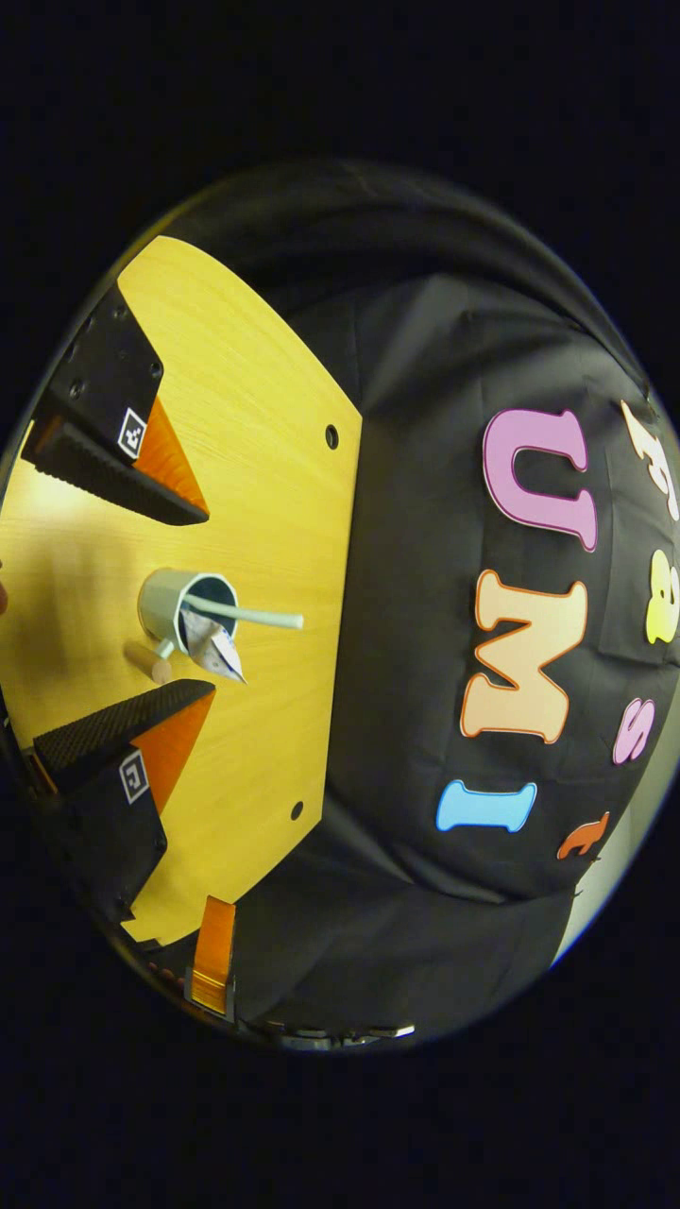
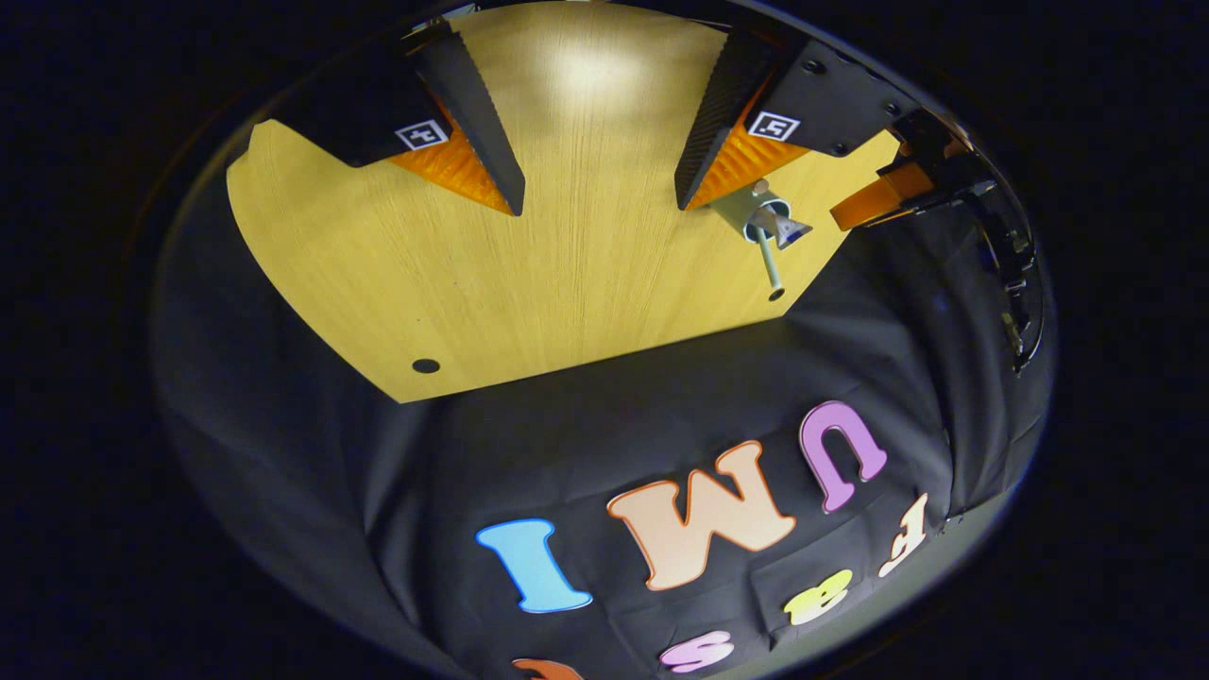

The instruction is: Put the toothbrush and toothpaste on the desktop into the cup, then pick up the cup and place it on the coaster on the desktop.

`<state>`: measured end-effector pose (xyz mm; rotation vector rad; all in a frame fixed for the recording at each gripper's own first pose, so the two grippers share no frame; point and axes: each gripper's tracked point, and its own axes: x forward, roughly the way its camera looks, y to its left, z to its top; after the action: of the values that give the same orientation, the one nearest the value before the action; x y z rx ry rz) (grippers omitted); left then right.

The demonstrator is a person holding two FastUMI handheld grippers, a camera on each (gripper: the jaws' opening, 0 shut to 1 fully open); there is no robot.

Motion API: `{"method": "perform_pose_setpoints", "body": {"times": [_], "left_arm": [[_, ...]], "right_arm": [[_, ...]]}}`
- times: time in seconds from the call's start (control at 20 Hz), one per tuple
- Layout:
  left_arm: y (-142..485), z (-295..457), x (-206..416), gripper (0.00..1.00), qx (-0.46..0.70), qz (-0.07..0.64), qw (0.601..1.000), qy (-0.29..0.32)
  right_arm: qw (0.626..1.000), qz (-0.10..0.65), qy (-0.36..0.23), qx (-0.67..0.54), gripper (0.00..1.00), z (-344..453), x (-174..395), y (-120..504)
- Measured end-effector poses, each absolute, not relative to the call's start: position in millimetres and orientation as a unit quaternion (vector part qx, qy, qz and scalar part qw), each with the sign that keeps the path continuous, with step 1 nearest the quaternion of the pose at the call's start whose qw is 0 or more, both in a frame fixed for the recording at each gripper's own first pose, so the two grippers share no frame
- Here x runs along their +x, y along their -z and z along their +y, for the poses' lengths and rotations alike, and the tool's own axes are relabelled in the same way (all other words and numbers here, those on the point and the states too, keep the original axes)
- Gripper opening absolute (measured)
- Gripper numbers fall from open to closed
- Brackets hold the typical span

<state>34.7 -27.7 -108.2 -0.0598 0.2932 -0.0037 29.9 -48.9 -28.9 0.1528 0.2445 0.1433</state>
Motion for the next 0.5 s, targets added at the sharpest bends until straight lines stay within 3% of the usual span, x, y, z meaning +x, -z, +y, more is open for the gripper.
{"method": "perform_pose_setpoints", "body": {"times": [0.1, 0.15, 0.25, 0.3, 0.35, 0.45, 0.5], "left_arm": [[102, -41, 39, 0.95, -0.023, 0.141, 0.990, 0.016], [100, -46, 41, 0.95, -0.017, 0.138, 0.990, 0.021], [99, -53, 44, 0.95, -0.008, 0.138, 0.990, 0.033], [98, -55, 44, 0.95, -0.006, 0.138, 0.990, 0.037], [98, -55, 43, 0.95, -0.006, 0.139, 0.989, 0.040], [101, -56, 41, 0.95, -0.010, 0.145, 0.988, 0.047], [102, -56, 41, 0.95, -0.011, 0.145, 0.988, 0.050]], "right_arm": [[0.987, 0.109, -0.065, 0.098, 0.94, -55, 29, 24], [0.987, 0.102, -0.065, 0.108, 0.98, -58, 27, 21], [0.987, 0.091, -0.062, 0.115, 0.98, -63, 27, 15], [0.988, 0.086, -0.057, 0.111, 0.94, -67, 28, 13], [0.990, 0.083, -0.049, 0.107, 0.99, -70, 30, 14], [0.991, 0.076, -0.040, 0.105, 0.99, -74, 30, 12], [0.991, 0.075, -0.037, 0.107, 0.94, -73, 28, 11]]}}
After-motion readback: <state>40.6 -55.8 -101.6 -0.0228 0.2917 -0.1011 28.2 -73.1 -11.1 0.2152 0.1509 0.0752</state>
